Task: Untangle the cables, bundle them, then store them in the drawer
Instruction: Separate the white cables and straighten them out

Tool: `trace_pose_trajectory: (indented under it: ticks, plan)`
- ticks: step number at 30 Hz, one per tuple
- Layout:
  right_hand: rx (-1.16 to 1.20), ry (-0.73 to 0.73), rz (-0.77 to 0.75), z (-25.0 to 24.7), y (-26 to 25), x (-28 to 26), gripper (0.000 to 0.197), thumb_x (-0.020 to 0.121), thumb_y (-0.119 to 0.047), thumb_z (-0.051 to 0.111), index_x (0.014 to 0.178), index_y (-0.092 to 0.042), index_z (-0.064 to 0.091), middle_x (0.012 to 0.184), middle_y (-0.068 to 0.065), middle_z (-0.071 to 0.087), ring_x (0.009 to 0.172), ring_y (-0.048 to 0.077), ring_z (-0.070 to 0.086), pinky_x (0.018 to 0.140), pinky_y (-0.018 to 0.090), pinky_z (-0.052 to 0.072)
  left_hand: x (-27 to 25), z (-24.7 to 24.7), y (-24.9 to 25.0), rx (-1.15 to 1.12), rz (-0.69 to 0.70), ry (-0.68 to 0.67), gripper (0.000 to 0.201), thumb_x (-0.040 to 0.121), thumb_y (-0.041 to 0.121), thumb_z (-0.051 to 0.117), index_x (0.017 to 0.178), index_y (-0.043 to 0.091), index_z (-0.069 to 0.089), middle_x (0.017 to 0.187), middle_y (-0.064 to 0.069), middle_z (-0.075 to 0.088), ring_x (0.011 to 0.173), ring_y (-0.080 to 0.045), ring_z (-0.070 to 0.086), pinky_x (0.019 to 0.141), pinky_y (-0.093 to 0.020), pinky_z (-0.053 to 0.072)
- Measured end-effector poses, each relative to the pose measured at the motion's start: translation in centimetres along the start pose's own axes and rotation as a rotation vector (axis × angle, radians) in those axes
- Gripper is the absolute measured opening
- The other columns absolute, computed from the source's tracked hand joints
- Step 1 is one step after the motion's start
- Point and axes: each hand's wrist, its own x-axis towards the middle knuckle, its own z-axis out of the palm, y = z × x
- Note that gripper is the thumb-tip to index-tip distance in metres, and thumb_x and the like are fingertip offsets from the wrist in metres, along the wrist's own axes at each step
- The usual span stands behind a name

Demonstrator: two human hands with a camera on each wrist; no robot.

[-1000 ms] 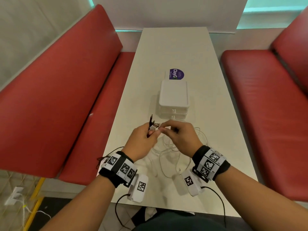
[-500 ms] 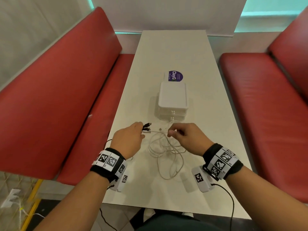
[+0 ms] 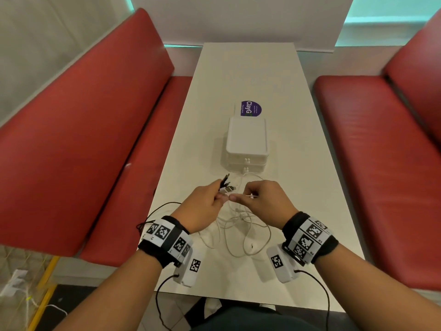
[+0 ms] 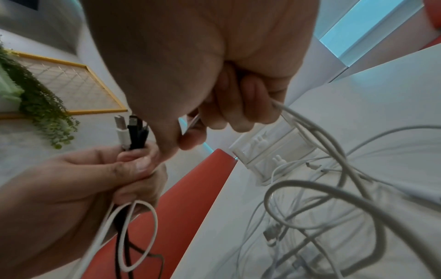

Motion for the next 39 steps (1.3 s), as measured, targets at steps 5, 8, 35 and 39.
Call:
trace_pose_trajectory:
  ticks: [5, 8, 35, 39]
  plan:
    - [0.082, -0.051, -0.096, -0.4, -0.5, -0.6, 0.028, 0.100, -0.037, 0.057, 0.078, -0.022, 0.067, 0.056, -0.013, 0.056, 0.056, 0.005, 0.050, 0.061, 0.031, 0.040, 0.3, -0.8, 0.7, -0.136, -0.063, 0.167, 0.018, 0.092, 0.032, 0.070, 0.083, 0.038, 0.056, 0.060, 0.012, 0.039, 0.056, -0.004, 0.045, 0.058, -0.015, 0.039]
    - [0.041, -0.065, -0.125, -0.9, 0.4, 0.0, 0.018, 0.102, -0.028, 0.053, 0.092, -0.024, 0.069, 0.073, -0.008, 0.065, 0.067, 0.006, 0.055, 0.068, 0.032, 0.046, 0.2, -1.2, 0.4, 0.185, -0.104, 0.220, 0.010, 0.098, 0.029, 0.059, 0.088, 0.025, 0.059, 0.062, 0.009, 0.053, 0.061, -0.013, 0.057, 0.058, -0.027, 0.042]
    - [-0.051, -0.131, -0.077, -0.9, 0.7, 0.9, 0.025, 0.105, -0.024, 0.047, 0.111, -0.021, 0.071, 0.094, -0.015, 0.071, 0.081, 0.000, 0.063, 0.074, 0.024, 0.046, -0.8, -4.0, -3.3, 0.437, -0.173, 0.243, 0.009, 0.100, 0.012, 0.052, 0.098, 0.007, 0.060, 0.102, -0.007, 0.065, 0.097, -0.025, 0.060, 0.080, -0.033, 0.043]
    - [0.040, -0.216, -0.215, 1.1, -1.1, 0.2, 0.019, 0.102, -0.024, 0.056, 0.107, -0.024, 0.074, 0.094, -0.005, 0.070, 0.084, 0.006, 0.060, 0.077, 0.022, 0.044, -0.6, -0.8, -0.2, -0.151, -0.107, 0.056, 0.015, 0.099, 0.022, 0.061, 0.112, 0.017, 0.066, 0.098, 0.007, 0.072, 0.090, -0.003, 0.067, 0.085, -0.021, 0.050]
